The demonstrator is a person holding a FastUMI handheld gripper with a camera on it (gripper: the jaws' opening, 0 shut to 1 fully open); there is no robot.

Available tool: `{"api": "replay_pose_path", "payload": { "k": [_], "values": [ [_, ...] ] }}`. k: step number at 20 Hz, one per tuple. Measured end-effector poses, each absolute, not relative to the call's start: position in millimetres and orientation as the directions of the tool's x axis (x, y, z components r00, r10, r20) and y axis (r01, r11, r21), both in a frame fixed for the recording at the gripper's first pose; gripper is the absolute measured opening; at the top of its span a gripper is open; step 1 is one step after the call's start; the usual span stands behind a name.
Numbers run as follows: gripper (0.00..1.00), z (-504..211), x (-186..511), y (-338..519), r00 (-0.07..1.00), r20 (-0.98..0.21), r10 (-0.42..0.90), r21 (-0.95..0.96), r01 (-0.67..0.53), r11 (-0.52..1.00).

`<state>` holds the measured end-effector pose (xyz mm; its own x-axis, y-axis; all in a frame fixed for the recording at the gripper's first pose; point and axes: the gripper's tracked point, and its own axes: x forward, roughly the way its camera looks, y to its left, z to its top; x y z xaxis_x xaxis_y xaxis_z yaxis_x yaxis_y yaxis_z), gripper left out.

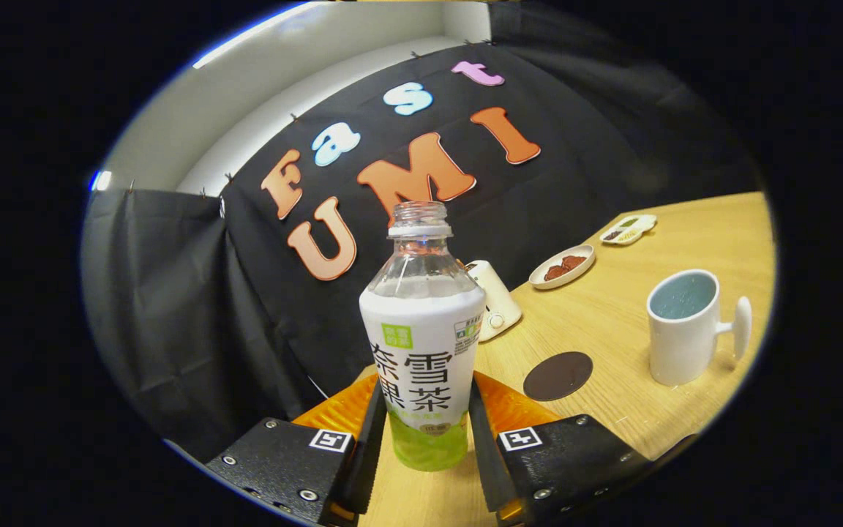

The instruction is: Take the bottle from table, then pour the juice into the cup, finally place the bottle on the coaster

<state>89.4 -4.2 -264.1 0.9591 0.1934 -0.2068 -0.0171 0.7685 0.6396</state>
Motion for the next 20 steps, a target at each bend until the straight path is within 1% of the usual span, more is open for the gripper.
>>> {"api": "replay_pose_path", "payload": {
  "k": [3,7,10,17,20],
  "values": [
    [0.59,-265,95,-10,0.963,-0.181,0.199,0.759,0.008,0.651],
    [0.59,-275,94,-21,0.960,-0.186,0.208,0.845,0.049,0.532],
    [0.58,-274,96,-32,0.967,-0.163,0.195,0.904,0.067,0.423],
    [0.58,-268,100,-43,0.978,-0.125,0.166,0.982,0.098,0.162],
    [0.58,-273,108,-48,0.980,-0.130,0.148,0.989,0.118,0.085]
  ]
}}
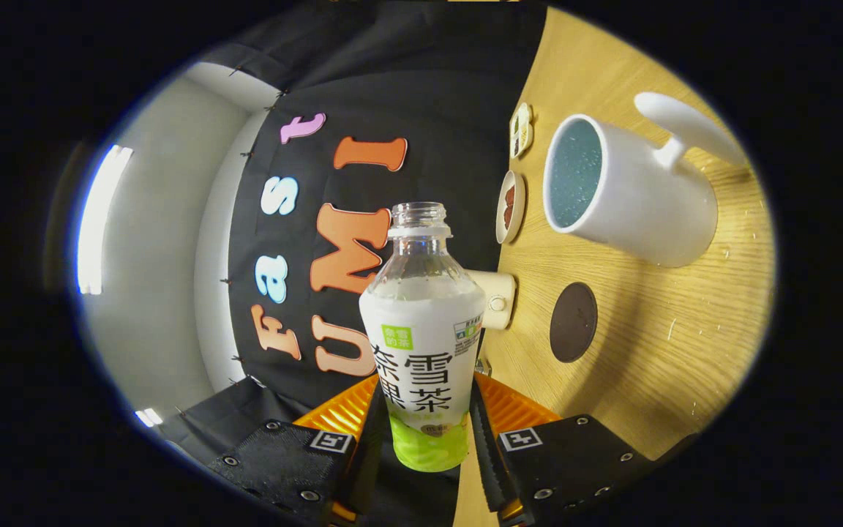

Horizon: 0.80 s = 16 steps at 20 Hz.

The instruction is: Take the bottle from table, then pour the juice into the cup, finally place the bottle on the coaster

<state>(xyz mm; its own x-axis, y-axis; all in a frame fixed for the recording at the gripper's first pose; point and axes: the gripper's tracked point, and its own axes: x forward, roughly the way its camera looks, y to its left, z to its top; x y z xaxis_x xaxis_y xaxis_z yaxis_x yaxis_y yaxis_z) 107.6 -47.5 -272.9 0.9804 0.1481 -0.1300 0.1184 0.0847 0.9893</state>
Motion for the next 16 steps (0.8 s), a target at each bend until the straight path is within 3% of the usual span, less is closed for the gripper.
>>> {"api": "replay_pose_path", "payload": {
  "k": [16],
  "values": [
    [0.58,-281,117,-70,0.986,-0.131,0.098,0.984,0.142,-0.107]
  ]
}}
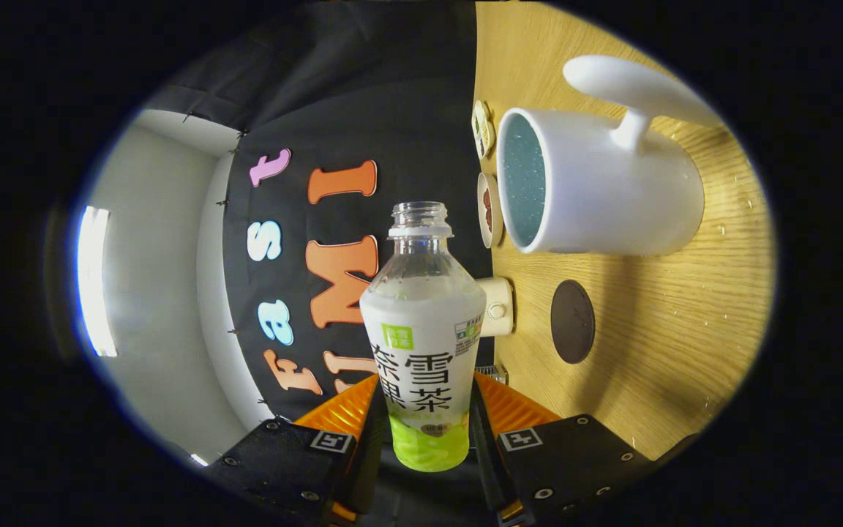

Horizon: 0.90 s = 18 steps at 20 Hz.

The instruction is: Take the bottle from table, then pour the juice into the cup, finally place the bottle on the coaster

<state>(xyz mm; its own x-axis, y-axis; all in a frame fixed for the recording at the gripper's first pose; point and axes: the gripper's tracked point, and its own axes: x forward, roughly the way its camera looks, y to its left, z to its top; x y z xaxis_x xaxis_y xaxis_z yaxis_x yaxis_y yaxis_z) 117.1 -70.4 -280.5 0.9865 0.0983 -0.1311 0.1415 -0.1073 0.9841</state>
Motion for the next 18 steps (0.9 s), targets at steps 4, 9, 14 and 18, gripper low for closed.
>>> {"api": "replay_pose_path", "payload": {
  "k": [4,9,14,18],
  "values": [
    [0.58,-283.7,114.3,-73.0,0.985,-0.145,0.090,0.978,0.157,-0.138],
    [0.58,-281.9,114.0,-74.1,0.987,-0.139,0.080,0.972,0.151,-0.178],
    [0.58,-277.5,117.1,-76.0,0.989,-0.133,0.073,0.968,0.145,-0.203],
    [0.58,-275.2,117.5,-78.0,0.989,-0.127,0.073,0.970,0.140,-0.199]
  ]
}}
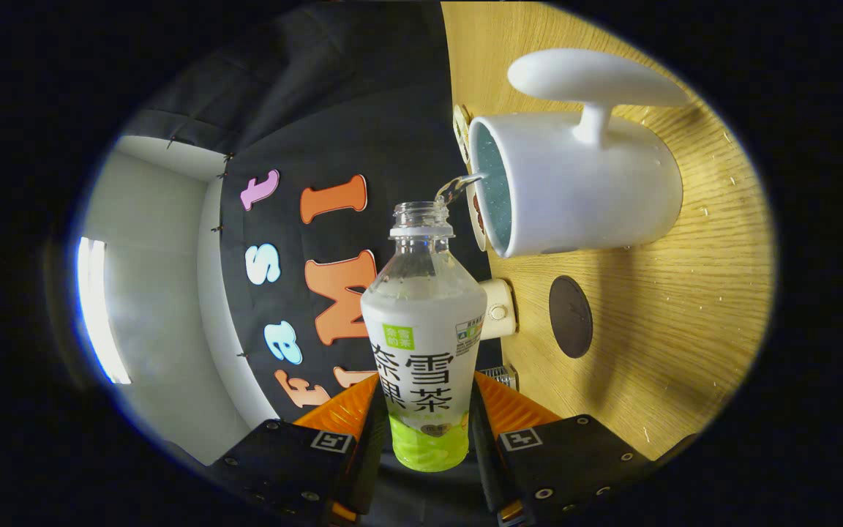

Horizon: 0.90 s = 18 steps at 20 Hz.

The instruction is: Take the bottle from table, then pour the juice into the cup, finally place the bottle on the coaster

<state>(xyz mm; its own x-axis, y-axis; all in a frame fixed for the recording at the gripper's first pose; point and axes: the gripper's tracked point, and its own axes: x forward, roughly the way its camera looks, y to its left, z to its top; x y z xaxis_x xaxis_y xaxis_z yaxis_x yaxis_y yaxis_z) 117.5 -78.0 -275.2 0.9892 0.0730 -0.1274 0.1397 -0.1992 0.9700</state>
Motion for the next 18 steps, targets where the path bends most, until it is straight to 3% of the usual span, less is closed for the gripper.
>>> {"api": "replay_pose_path", "payload": {
  "k": [18],
  "values": [
    [0.58,-272,119,-94,0.989,-0.139,0.043,0.958,0.145,-0.246]
  ]
}}
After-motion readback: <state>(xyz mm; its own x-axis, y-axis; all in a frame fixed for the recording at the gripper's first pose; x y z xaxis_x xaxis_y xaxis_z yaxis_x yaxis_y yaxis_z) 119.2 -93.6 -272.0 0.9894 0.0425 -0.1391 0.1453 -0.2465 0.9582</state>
